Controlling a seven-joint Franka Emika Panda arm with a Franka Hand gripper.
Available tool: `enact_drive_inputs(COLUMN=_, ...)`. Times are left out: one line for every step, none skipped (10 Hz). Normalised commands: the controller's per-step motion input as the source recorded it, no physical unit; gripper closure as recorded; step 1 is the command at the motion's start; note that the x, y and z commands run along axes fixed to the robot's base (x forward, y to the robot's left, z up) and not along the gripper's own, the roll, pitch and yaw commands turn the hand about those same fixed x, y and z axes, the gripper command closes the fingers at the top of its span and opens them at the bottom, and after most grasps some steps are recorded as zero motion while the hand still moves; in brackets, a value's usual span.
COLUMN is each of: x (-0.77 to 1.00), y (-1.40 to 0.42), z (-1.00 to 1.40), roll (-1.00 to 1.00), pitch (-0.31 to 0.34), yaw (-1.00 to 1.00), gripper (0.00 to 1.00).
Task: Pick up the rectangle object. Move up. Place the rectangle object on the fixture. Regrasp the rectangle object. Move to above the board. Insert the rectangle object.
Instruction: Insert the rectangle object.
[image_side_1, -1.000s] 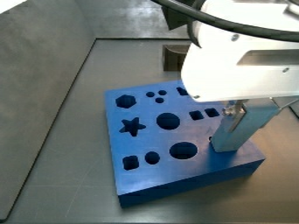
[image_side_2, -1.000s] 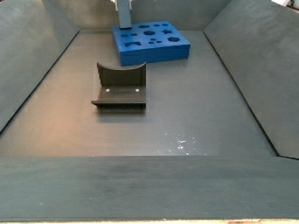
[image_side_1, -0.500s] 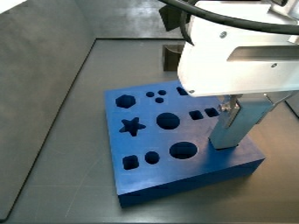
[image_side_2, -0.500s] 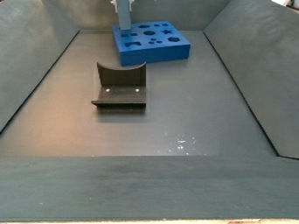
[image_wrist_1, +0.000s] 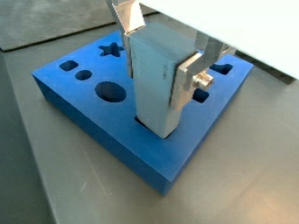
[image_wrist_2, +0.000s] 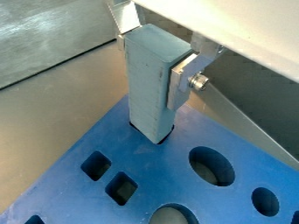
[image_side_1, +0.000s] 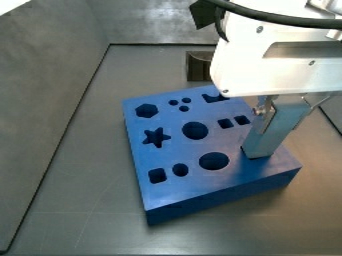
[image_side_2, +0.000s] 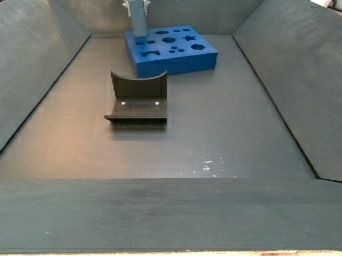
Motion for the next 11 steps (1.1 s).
enact_drive_inputs(x=0.00, y=0.00, z=0.00, roll=0.04, pitch=0.000, yaw=0.00, gripper=1.00)
enact_drive_inputs(x=0.00, y=-0.08, z=-0.04, roll=0.04, pitch=0.000, yaw=1.00, gripper=1.00)
enact_drive_inputs(x=0.00, y=0.00, z=-0.20, roll=0.00, pitch=-0.046, yaw=1.00, gripper=1.00)
enact_drive_inputs(x=0.00, y=0.00, z=-0.28, roll=0.00, pitch=0.000, yaw=1.00, gripper=1.00)
enact_drive_inputs(x=0.23, y=0.00, z=0.00, roll=0.00, pitch=0.131, yaw=0.45, gripper=1.00)
enact_drive_inputs(x=-0.09, y=0.00, z=0.00, roll=0.00, pitch=-0.126, yaw=0.00, gripper=1.00)
enact_drive_inputs(x=0.02, y=0.11, z=-0.96, roll=0.00, pitch=-0.269, yaw=0.00, gripper=1.00)
enact_drive_inputs(x=0.00, y=0.08, z=-1.00, roll=0.00, pitch=-0.140, yaw=0.00, gripper=1.00)
enact_drive_inputs(x=0.00, y=0.08, z=-1.00, roll=-0.01, pitch=-0.146, yaw=0.00, gripper=1.00)
enact_drive_inputs(x=0.00, y=0.00, z=-1.00, roll=-0.01, pitch=-0.231, yaw=-0.05, gripper=1.00)
enact_drive_inputs(x=0.00, y=0.00, z=-1.00, roll=0.00, pitch=-0.226, yaw=-0.03, gripper=1.00)
